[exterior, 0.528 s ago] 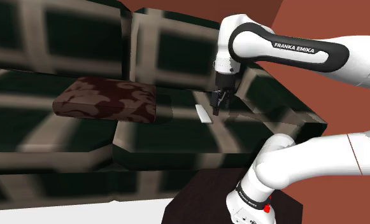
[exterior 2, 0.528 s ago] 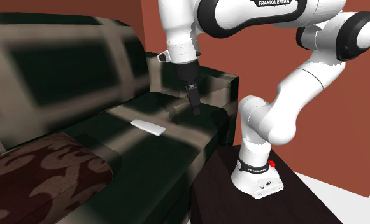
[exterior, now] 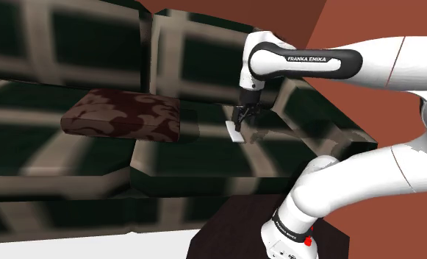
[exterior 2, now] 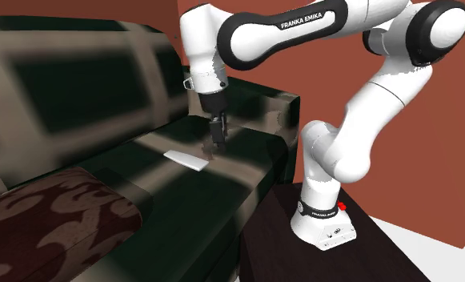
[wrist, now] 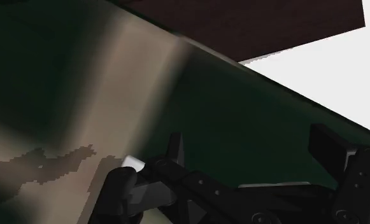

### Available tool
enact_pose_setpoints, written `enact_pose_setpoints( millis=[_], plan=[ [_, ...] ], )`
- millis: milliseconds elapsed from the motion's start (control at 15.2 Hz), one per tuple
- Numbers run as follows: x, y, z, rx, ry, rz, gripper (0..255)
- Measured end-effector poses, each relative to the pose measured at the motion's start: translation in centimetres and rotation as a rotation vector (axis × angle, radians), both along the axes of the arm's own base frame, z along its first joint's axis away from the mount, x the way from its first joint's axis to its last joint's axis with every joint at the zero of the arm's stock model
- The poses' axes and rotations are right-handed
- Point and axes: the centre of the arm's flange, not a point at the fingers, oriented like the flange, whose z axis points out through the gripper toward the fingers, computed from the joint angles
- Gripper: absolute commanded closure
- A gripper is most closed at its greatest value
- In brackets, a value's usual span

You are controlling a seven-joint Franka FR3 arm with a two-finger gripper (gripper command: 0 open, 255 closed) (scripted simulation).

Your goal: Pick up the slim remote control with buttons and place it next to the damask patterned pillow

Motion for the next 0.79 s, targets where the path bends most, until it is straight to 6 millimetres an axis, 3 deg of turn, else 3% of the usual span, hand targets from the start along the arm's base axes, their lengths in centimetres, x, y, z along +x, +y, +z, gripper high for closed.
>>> enact_pose_setpoints(
  millis=[528, 792],
  plan=[
    [5.5, -6.9, -4.8, -0.013, -0.050, -0.189, 0],
    [7.8, -11.3, -7.4, -0.019, -0.074, -0.284, 0]
  ],
)
